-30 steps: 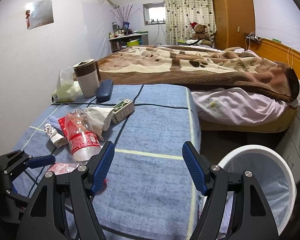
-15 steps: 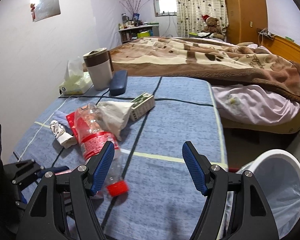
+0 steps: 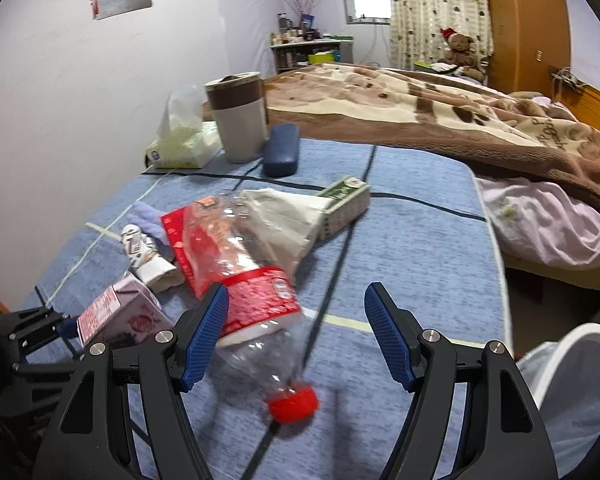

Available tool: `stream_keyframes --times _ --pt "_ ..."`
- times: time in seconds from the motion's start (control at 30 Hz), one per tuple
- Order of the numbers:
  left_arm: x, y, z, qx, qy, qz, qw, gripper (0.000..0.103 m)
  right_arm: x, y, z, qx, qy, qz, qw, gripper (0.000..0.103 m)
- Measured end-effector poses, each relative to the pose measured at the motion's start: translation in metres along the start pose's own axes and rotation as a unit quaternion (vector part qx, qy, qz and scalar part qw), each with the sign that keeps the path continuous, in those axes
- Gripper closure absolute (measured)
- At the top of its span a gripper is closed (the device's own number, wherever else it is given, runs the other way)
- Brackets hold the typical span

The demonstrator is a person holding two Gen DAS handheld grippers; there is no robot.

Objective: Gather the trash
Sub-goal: 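Grasp the pink juice carton with the left tool while the right tool grasps the clear Coke bottle, then carry the carton and bottle over the white bin and open both tools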

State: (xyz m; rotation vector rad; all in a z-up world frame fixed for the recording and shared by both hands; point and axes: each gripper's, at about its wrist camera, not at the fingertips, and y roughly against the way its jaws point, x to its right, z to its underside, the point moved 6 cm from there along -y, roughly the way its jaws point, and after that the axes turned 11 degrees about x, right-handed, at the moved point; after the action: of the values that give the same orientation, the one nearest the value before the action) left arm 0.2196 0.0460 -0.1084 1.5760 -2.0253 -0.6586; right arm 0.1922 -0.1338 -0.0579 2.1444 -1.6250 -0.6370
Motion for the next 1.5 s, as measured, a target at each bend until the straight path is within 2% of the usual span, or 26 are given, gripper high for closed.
stream_keyframes --times 0.27,0.4,0.5,0.6,0.97,1.0,1.1,1.13,1.5 --pt "-0.036 0.001 -0.002 0.005 0.055 -0.028 0.9981 0.064 -0.019 -0.015 -0.002 -0.006 0.025 -0.013 1.0 0.031" --pt "-0.047 0.0 -0.007 0.011 0.072 -0.033 0.9968 0.064 -0.024 -0.022 0.001 -0.019 0.037 -0.014 0.999 0.027" --pt "-0.05 0.0 -0.009 0.012 0.075 -0.033 0.9966 0.061 -0.027 -0.026 0.003 -0.027 0.044 -0.014 0.999 0.026" --pt "-0.05 -0.001 -0.013 0.016 0.075 -0.035 0.9964 0.051 -0.03 -0.032 0.007 -0.038 0.051 -0.017 0.998 0.026" --pt "-0.045 -0.009 -0.013 0.01 0.065 -0.037 0.9971 0.051 -0.028 -0.032 0.015 -0.056 0.05 -0.008 0.997 0.027" --pt "-0.045 -0.008 -0.013 0.011 0.066 -0.036 0.9971 0.052 -0.028 -0.032 0.016 -0.059 0.049 -0.007 0.997 0.027" --pt "-0.041 -0.008 -0.013 0.01 0.063 -0.032 0.9975 0.064 -0.027 -0.03 0.018 -0.063 0.042 -0.003 0.997 0.029" --pt "-0.04 -0.008 -0.012 0.007 0.063 -0.03 0.9975 0.064 -0.026 -0.03 0.017 -0.062 0.04 -0.003 0.997 0.033" --pt "-0.031 0.005 -0.016 0.023 0.063 -0.031 0.9973 0.065 -0.021 -0.017 0.015 -0.043 0.021 0.001 0.999 0.034"
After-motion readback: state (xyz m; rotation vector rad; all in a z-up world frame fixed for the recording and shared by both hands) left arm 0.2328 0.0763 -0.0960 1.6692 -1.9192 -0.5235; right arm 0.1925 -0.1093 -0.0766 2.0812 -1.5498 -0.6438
